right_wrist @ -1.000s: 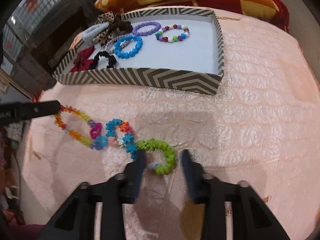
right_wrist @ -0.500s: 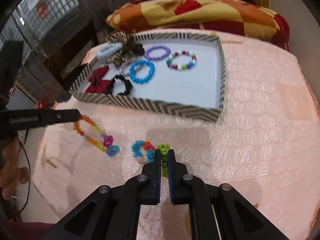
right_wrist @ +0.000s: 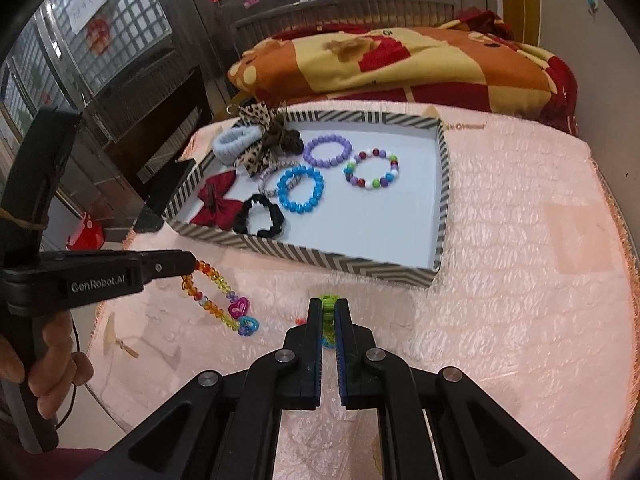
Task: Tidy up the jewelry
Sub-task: 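Carry the rainbow and green bracelets into the tray and open both grippers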
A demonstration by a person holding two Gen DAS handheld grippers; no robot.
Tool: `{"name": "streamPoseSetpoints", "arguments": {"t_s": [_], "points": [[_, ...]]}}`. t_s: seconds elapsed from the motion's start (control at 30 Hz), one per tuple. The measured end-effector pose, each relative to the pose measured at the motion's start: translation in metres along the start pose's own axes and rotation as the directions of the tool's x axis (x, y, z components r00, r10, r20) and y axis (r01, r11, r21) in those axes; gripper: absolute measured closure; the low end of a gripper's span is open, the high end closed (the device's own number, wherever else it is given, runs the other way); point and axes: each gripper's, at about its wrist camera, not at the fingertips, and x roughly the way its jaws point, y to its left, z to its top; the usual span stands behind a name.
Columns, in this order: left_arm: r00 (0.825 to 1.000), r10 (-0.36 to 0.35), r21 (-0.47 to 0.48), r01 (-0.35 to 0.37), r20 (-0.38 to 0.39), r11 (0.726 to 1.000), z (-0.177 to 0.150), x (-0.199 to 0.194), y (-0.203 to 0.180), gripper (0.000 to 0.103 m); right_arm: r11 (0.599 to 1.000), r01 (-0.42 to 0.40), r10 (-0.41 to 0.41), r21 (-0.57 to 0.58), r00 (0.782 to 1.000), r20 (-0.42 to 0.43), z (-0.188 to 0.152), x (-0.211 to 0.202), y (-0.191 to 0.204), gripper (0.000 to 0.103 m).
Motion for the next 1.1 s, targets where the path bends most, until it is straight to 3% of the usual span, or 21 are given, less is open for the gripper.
{"name": "streamPoseSetpoints", "arguments": {"t_s": [0.57,1.1], "points": [[0.999,-0.013,0.05,0.011,0.051,0.999,0.015,-0.024,-0.019,0.098,1.0,0.002,-0.001,-0.011,0.997,0.074,0.027,-0.029,-0.006,0.098],[0.993,-0.03,0.138,0.014,0.116,0.99,0.06,-0.043,-0.057,0.098,0.999,0.042,-0.044,0.021,0.989,0.144,0.072,-0.039,-0.03,0.098]]}}
